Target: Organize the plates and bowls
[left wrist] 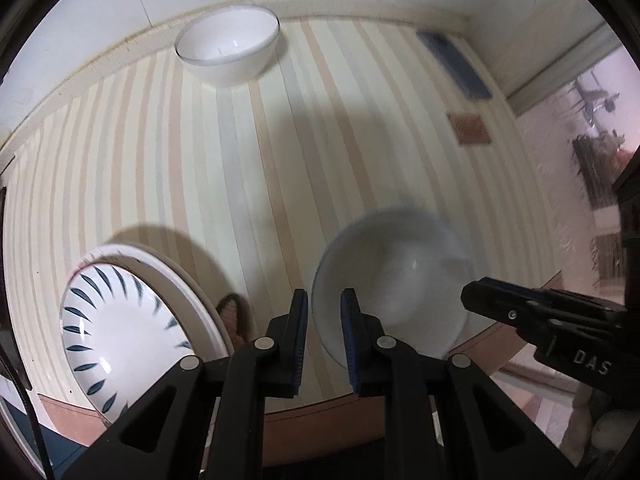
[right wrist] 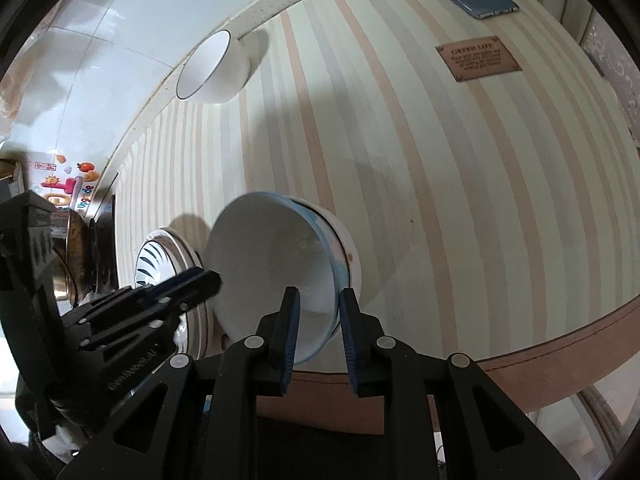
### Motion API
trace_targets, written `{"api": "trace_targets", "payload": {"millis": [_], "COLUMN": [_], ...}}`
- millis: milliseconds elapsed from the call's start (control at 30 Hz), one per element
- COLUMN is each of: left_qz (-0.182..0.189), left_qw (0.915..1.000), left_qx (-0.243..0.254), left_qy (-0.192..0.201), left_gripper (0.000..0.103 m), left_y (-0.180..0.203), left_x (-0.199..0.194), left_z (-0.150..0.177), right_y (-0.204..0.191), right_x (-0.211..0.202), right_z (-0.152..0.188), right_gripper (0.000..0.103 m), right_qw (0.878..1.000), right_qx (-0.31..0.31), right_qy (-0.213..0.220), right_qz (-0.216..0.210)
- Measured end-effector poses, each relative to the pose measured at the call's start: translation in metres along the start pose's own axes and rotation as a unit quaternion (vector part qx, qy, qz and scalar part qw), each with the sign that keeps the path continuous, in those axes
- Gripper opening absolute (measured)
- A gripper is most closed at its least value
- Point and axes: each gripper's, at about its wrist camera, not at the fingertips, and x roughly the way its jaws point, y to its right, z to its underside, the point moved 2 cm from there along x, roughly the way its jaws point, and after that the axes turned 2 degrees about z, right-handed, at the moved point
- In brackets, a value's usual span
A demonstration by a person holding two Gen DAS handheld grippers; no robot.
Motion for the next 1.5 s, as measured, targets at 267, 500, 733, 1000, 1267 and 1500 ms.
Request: {"api": "trace_targets", "payload": {"millis": [267, 500, 733, 1000, 1267, 1500], "left_qz": [0.013, -0.015, -0.021, -0.021, -0.024, -0.016], "left_qw": [0.9967, 0.9887, 0.9776, 0.9772, 0.9803, 0.9835], "left_qx": [-0.054, -0.117, -0.196, -0.204, -0.188, -0.167], "left_qy": [0.059, 0.092, 0.073, 0.054, 0.055, 0.068], "left_gripper": [0.016, 0.021, 0.021, 0.013, 0.013, 0.013], "left_y": [-0.027, -0.084, -0.143, -0.147, -0.133, -0.11], "left_x": [-0.034, -0.008, 0.038, 0.08, 0.077, 0.052], "left_z": [-0.057, -0.128, -0.185, -0.204, -0.195, -0.173], "right_y": [-0.018, -0.061, -0.095, -0.102, -0.1, -0.094], "right_x": [-0.031, -0.001, 0.048, 0.107, 0.105, 0.076], "right_z": [-0.062, -0.16, -0.24, -0.287, -0.283, -0.263], "right_gripper": [0.047, 0.05, 0.05, 0.016, 0.014, 0.014], "right_qw": [0.999, 0.995, 0.995, 0.997, 0.997, 0.997], "right_qx": [-0.02, -0.049, -0.063, -0.064, -0.075, -0.066], "right_qy": [0.032, 0.036, 0.047, 0.011, 0.023, 0.034], "right_qz": [-0.037, -0.076, -0.064, -0.034, -0.022, -0.027]}}
